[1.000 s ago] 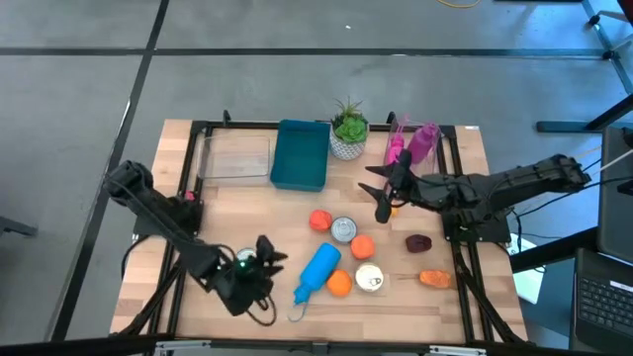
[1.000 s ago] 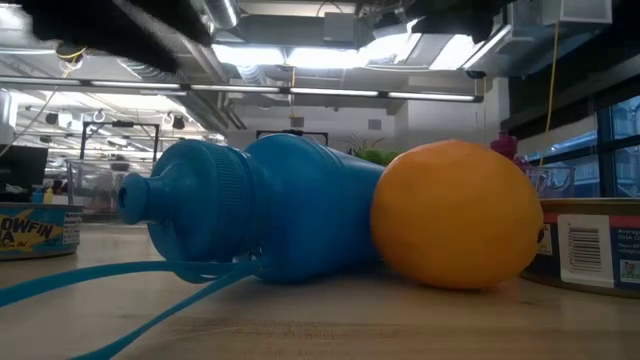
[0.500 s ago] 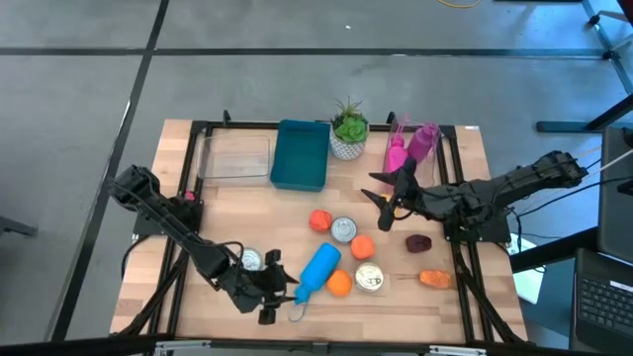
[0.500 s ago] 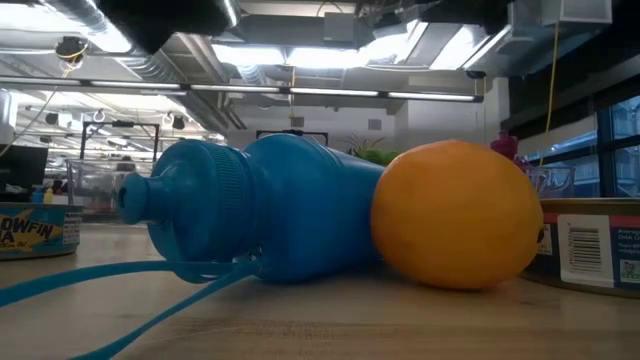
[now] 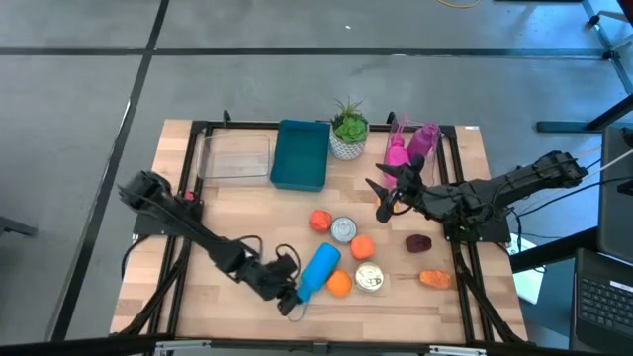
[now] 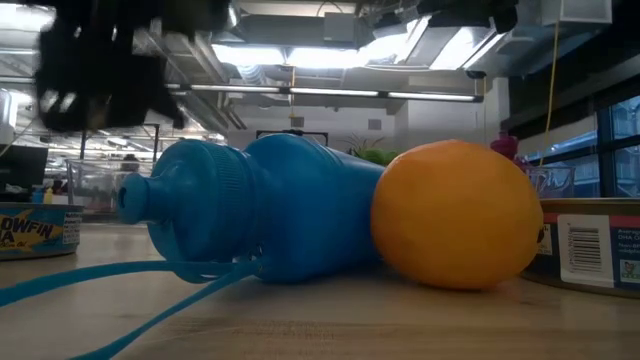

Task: Pick & Place Food Item
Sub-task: Put the blue water bottle into the right transparent bin

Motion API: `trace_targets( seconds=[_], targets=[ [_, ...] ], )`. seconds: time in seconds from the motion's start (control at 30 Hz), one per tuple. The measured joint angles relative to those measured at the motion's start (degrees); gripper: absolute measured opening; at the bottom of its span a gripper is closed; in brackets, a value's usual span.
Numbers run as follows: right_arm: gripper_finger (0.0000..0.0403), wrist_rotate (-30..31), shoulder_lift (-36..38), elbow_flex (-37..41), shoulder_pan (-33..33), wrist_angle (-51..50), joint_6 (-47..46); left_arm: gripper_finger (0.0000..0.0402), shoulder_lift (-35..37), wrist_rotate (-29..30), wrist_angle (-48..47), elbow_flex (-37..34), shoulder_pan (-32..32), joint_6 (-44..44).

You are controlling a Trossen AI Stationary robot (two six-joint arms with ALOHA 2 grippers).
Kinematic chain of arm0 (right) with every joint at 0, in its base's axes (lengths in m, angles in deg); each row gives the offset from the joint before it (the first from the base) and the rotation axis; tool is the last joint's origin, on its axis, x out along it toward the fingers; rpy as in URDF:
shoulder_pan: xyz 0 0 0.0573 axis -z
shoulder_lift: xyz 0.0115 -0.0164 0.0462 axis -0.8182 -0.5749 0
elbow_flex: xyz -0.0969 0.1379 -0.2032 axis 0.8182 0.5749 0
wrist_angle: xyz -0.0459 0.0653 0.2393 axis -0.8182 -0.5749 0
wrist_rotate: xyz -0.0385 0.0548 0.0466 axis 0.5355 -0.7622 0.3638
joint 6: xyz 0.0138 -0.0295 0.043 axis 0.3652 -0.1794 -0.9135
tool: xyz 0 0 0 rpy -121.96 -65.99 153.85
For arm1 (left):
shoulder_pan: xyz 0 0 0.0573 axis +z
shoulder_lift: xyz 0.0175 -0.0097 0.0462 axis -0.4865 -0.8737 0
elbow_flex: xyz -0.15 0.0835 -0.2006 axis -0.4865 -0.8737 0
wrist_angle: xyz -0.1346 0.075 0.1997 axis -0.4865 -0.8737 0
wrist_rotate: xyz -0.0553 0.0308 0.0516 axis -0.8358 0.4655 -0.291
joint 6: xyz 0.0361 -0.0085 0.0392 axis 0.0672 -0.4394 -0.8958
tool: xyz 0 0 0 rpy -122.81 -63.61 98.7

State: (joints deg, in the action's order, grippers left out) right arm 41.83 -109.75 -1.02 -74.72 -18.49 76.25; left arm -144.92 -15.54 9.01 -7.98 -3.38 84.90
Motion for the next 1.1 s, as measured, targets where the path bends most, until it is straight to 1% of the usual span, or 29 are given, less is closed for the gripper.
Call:
trace_targets(
  seconds=[0.1, 0.17, 0.23, 0.3, 0.4, 0.47, 0.53, 0.6, 0.67, 0.73, 0.8, 0.87, 0.93, 0.97, 1.1],
  targets=[
    [0.0222, 0.0, 0.0, 0.0, 0.0, -0.1, 0.3, 0.0170, -5.0, -8.1, 2.0, 1.6, 0.9, 5.6],
    [0.0222, 0.0, 0.0, 0.0, 0.0, -0.2, 1.4, 0.0164, -7.2, -10.7, 1.6, 4.2, 1.2, 6.6],
    [0.0222, 0.0, 0.0, 0.0, 0.0, -0.3, 2.1, 0.0156, -8.7, -12.1, -1.3, 7.4, 1.8, 5.9],
    [0.0222, 0.0, 0.0, 0.0, 0.0, -0.3, 2.9, 0.0148, -9.5, -11.4, -6.6, 10.7, 2.4, 4.5],
    [0.0222, 0.0, 0.0, 0.0, 0.0, -0.3, 3.1, 0.0138, -9.9, -7.6, -15.3, 15.3, 3.4, 2.6],
    [0.0222, 0.0, 0.0, 0.0, 0.0, -0.3, 3.1, 0.0133, -9.9, -5.5, -19.1, 17.4, 4.1, 1.6],
    [0.0222, 0.0, 0.0, 0.0, 0.0, -0.6, 3.0, 0.0128, -9.9, -4.4, -22.0, 19.2, 4.8, -1.5],
    [0.0222, -0.1, 0.0, 0.0, 0.0, -1.4, 3.0, 0.0124, -9.9, -1.9, -25.3, 21.5, 4.9, -8.0],
    [0.0222, -0.2, 0.0, 0.0, 0.0, -2.1, 3.0, 0.0120, -9.9, 1.9, -29.4, 24.3, 4.9, -17.5],
    [0.0222, -0.2, 0.0, 0.0, 0.0, -2.6, 3.1, 0.0117, -9.9, 5.8, -36.6, 27.3, 4.9, -25.4],
    [0.0222, -0.8, 0.0, 0.0, 0.0, -2.7, 3.1, 0.0115, -9.9, 7.0, -42.3, 29.4, 4.9, -35.1],
    [0.0222, -2.2, 0.0, 0.0, 0.0, -2.7, 3.1, 0.0114, -9.9, 5.8, -45.8, 30.1, 5.3, -46.5],
    [0.0222, -2.6, 0.0, 0.0, 0.0, -2.7, 3.1, 0.0114, -10.1, 5.4, -48.2, 30.1, 5.2, -58.3],
    [0.0222, -2.6, 0.0, 0.0, 0.0, -2.7, 3.1, 0.0114, -10.7, 6.7, -48.8, 30.1, 5.1, -64.3],
    [0.0222, -2.6, 0.0, 0.0, 0.0, -2.7, 2.3, 0.0114, -14.6, 17.2, -46.9, 30.1, 3.9, -89.5]
  ],
)
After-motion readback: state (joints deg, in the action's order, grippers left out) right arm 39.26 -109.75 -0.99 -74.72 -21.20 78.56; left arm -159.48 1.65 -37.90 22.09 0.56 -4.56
